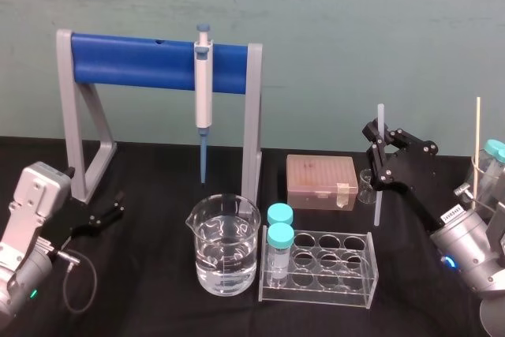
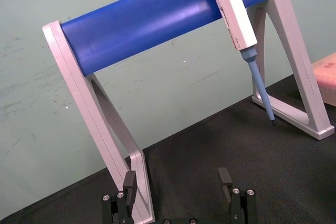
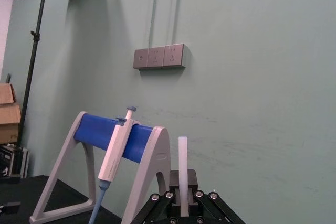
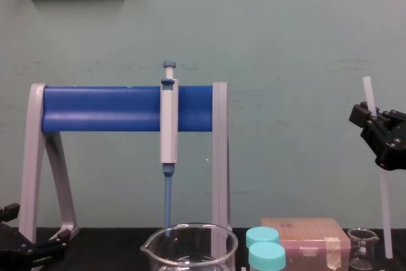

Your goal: Pick up the stirring rod with one hand, then place it down.

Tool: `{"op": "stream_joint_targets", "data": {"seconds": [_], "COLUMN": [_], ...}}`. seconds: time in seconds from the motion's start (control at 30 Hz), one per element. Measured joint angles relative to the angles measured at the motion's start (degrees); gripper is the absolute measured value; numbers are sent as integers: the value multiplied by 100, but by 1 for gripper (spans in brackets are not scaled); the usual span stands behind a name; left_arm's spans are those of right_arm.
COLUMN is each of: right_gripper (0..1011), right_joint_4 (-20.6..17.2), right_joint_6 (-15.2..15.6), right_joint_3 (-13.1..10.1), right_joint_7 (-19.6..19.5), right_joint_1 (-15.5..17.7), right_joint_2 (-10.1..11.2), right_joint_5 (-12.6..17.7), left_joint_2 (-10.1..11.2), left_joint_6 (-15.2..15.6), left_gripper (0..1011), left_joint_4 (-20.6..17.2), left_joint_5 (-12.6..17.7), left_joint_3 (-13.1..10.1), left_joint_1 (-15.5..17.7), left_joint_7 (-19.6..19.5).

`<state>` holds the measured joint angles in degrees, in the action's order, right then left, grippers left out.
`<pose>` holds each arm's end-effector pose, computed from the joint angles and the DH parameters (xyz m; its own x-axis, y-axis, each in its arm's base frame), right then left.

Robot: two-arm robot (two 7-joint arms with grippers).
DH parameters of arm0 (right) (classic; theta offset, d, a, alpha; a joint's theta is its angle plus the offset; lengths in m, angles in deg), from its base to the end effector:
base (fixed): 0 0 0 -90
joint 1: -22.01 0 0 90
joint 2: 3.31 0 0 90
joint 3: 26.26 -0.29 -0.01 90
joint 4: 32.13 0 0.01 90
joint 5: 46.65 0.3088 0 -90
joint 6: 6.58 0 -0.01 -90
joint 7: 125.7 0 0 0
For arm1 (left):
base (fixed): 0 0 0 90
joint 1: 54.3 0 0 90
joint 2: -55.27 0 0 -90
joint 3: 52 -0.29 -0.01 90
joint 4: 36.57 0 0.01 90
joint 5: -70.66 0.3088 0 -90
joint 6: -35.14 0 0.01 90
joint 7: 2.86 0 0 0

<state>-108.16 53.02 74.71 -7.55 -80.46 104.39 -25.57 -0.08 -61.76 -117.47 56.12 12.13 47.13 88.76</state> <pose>0.3843 -0.0573 -0.2959 0.5106 -0.8400 0.1834 0.7409 0.5381 0.4019 0.3581 0.0827 -0.3023 0.2924 0.8802 0.3739 -0.9552 0.2874 0.0705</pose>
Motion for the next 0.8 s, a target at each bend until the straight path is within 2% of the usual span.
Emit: {"op": "stream_joint_targets", "data": {"seconds": [0.8], "right_gripper": [71], "right_joint_4": [0], "right_joint_6": [0], "right_joint_3": [0], "right_joint_7": [0], "right_joint_1": [0], "right_joint_2": [0], "right_joint_5": [0], "left_joint_2": [0], "left_joint_6": [0], "left_gripper": [1000], "left_joint_4": [0], "left_joint_5": [0], "left_joint_3": [0], "left_joint_1": [0], "left_joint_7": [0]}}
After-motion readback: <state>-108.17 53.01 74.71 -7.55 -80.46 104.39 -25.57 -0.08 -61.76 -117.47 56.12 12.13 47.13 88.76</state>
